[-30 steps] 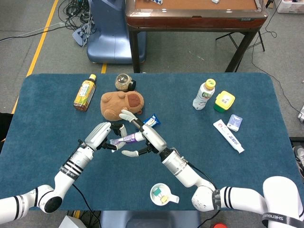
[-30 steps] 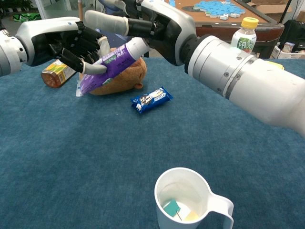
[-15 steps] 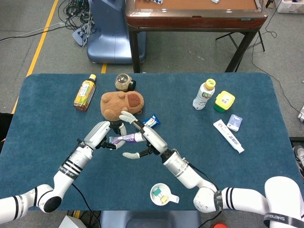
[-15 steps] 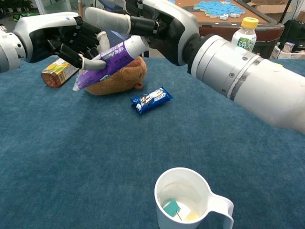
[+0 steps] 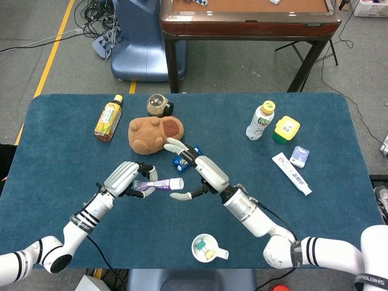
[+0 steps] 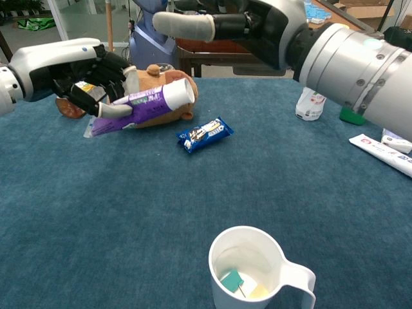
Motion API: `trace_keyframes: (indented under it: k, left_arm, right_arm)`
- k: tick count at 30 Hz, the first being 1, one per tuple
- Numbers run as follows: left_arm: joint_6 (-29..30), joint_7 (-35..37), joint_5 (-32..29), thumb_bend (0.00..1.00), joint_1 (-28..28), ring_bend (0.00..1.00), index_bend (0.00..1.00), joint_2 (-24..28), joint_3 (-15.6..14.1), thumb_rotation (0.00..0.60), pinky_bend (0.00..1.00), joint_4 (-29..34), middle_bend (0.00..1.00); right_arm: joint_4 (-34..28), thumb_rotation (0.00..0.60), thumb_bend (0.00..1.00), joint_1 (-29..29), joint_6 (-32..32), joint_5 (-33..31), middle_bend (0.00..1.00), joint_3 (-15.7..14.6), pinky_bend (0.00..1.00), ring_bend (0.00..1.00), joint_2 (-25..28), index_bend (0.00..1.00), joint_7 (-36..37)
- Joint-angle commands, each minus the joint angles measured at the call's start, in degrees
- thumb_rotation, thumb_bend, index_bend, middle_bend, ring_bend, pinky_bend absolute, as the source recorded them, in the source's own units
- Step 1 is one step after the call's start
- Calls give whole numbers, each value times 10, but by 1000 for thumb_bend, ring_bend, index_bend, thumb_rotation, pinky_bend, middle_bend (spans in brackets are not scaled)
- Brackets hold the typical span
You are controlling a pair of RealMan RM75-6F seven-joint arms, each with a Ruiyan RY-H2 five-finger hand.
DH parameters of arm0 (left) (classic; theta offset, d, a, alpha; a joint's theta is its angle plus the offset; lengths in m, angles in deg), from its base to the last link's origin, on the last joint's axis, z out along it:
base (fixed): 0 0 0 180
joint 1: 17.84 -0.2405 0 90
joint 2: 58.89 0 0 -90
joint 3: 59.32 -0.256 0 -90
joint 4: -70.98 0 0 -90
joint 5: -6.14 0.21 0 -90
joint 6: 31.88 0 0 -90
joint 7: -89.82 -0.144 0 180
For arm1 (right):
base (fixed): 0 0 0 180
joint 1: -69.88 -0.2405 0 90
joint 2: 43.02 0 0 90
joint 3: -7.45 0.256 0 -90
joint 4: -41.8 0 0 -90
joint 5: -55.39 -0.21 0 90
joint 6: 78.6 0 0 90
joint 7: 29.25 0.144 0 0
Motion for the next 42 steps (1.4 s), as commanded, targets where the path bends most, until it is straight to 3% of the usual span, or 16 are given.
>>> trace_keyframes:
  k: [1,6,17,25,31,37,42]
  left_arm:
    - [-14,-8,20,404,9,466,621,-3,-17,600,421,-26,681]
    - [-38,-51,34,404,20,453,598,-20,-41,600,421,-78,667]
    - [-40,-164,4,398,15,428,528,-80,-53,600,420,-163,599]
    - [-55,-203,-46,396,-1,299,227,-70,-53,600,403,-150,416]
    - [2,-213,-61,396,-41,294,190,-44,-50,600,402,-130,387]
    - [83,-246,-83,396,-101,294,193,-2,-52,600,402,-96,387]
    - [162,-262,-89,396,-159,294,222,22,-57,600,402,-71,386]
  right_arm:
    - [-8,470,0,9,2,-1,0,-5,0,0,25,0,-21]
    - [-17,468,0,24,9,-4,0,-10,0,0,61,0,-45]
    - [-10,469,0,51,9,-12,0,-28,0,0,122,0,-69]
    - [1,469,0,67,1,-16,0,-44,0,0,163,0,-99]
    - [-7,481,0,107,21,-32,0,-69,0,0,199,0,-173]
    - [-13,599,62,172,89,-38,1,-97,0,0,229,0,-264]
    - [-12,600,86,238,159,-53,45,-122,22,0,235,0,-342]
